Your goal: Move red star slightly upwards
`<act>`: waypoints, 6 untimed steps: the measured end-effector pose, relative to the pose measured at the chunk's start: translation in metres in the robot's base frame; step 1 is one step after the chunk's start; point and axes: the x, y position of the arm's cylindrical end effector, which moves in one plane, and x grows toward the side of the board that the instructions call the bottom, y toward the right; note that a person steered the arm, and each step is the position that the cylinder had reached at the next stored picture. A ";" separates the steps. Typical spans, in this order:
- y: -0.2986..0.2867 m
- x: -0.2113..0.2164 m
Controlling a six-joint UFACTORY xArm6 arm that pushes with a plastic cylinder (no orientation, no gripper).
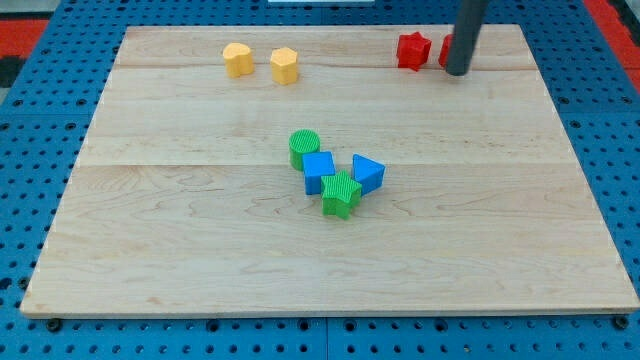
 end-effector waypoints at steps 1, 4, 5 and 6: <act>-0.056 0.036; -0.087 -0.012; -0.065 -0.044; -0.073 -0.034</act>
